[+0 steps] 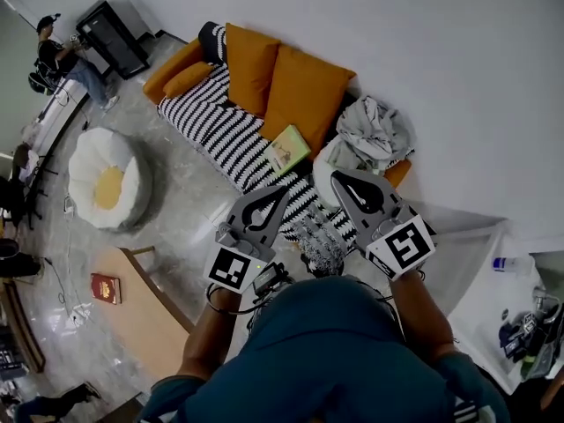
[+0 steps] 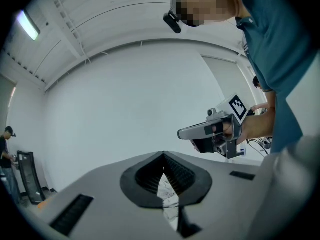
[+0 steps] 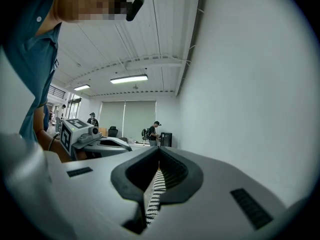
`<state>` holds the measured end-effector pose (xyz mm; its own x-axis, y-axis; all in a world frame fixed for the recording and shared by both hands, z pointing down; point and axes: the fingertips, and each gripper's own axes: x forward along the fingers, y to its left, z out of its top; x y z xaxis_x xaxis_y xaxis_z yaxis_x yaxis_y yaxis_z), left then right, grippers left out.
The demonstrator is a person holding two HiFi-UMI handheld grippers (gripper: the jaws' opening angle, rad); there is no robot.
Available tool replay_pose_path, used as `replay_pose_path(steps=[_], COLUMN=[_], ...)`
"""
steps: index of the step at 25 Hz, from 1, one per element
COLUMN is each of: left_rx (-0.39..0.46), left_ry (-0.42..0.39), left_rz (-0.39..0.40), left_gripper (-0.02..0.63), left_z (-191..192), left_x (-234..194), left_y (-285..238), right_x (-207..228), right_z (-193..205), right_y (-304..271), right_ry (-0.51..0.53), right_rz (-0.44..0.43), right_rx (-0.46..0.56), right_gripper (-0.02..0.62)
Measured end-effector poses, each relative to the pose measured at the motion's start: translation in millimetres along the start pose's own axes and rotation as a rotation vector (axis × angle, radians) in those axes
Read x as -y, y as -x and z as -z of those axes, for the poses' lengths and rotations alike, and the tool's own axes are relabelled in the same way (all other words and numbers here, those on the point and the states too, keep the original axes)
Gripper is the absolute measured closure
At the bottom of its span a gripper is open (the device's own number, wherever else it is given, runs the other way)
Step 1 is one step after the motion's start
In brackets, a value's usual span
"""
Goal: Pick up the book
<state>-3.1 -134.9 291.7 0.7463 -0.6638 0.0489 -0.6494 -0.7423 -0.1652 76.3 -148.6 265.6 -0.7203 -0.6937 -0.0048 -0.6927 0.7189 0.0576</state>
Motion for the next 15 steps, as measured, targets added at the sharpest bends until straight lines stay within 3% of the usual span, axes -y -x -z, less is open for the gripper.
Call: replay_pose_path(steps=[7, 12, 15], left_rx=[-0.009, -0.047, -0.04], left_ry=[0.041, 0.092, 0.083], left_rz=[-0.098, -0.063, -0.037], left_gripper=[0.603, 0.603, 0.604], left_z=[16, 40, 41], left_x=[-24, -50, -82], left_y=[-15, -15, -17], right_x=[17, 23, 21], right_z=[14, 19, 10], right_y=[-39, -76, -99], right_ry=[0.001, -0.017, -0.014], right_rz=[-0.113, -0.091, -0.067], right_rx=[-0.026, -0.05, -0.035], right_gripper=[0.581, 0.581, 0.581])
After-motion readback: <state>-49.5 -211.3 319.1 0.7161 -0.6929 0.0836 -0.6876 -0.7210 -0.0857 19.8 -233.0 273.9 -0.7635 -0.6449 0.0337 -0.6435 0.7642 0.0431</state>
